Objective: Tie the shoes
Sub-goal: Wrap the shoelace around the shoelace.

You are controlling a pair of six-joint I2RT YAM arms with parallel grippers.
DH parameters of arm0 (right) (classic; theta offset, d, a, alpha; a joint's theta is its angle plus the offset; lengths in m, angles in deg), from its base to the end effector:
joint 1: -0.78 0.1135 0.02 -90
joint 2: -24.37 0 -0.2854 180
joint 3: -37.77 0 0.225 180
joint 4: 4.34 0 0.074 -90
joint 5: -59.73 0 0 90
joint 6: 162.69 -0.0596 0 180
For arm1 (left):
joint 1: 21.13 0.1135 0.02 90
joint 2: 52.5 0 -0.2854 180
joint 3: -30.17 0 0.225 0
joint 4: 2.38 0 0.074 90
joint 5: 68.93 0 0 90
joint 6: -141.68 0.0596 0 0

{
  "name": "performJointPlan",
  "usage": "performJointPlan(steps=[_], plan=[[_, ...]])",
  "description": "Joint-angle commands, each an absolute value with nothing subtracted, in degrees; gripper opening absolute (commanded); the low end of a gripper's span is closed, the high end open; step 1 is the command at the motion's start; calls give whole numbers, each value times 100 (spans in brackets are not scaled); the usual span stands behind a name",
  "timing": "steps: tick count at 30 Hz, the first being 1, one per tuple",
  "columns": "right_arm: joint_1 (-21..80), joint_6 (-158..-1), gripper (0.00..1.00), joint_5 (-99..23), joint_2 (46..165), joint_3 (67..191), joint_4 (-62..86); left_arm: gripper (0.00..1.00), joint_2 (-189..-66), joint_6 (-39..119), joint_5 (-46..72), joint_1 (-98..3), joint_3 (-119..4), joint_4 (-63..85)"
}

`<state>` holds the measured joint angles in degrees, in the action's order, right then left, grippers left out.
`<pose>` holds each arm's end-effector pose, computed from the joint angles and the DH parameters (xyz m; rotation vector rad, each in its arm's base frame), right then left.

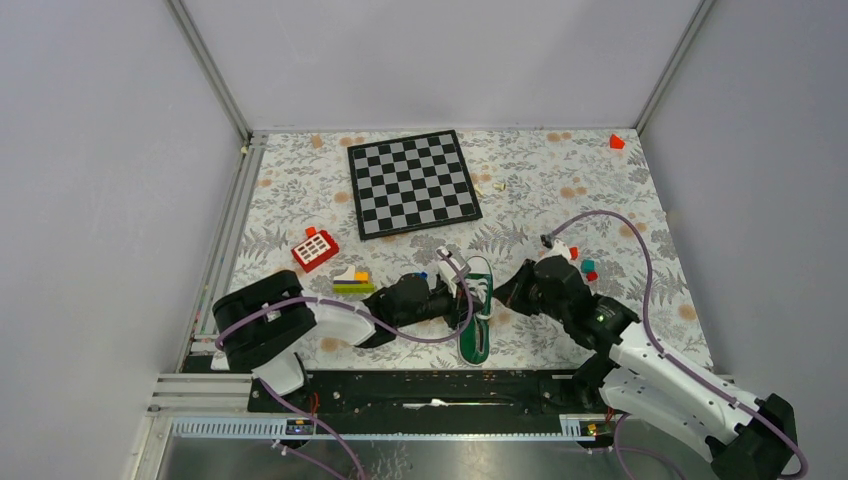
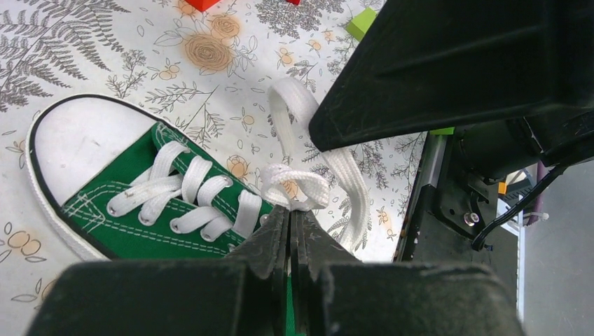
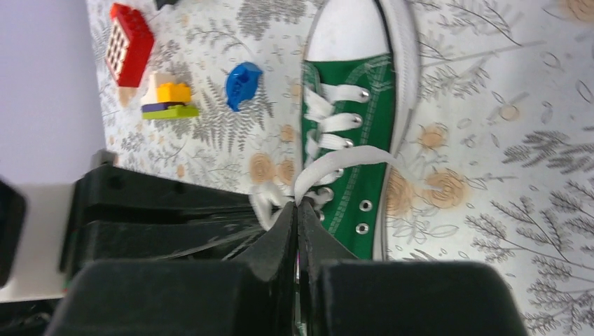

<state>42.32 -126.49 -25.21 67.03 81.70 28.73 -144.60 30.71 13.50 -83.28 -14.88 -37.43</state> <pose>0.1146 0.0945 0.2416 0.2959 2.2361 0.8608 0.1397 -0.2812 0.2064 0.7754 1.7700 -1.1322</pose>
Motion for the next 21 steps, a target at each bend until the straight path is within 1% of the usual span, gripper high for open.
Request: performJointPlan(steps=[1, 14, 21], plan=[[4356, -11930, 0, -2838, 6855, 8675, 2633, 0, -14583, 3232, 878, -8237, -1839, -3615], [4533, -11364, 0, -3368, 7474, 9170, 1968, 0, -14533, 3525, 213, -8000, -1878, -3166], [4529, -11200, 0, -3280, 8105, 9409, 1956, 0, -14427, 3645, -1, -7960, -1846, -3099]])
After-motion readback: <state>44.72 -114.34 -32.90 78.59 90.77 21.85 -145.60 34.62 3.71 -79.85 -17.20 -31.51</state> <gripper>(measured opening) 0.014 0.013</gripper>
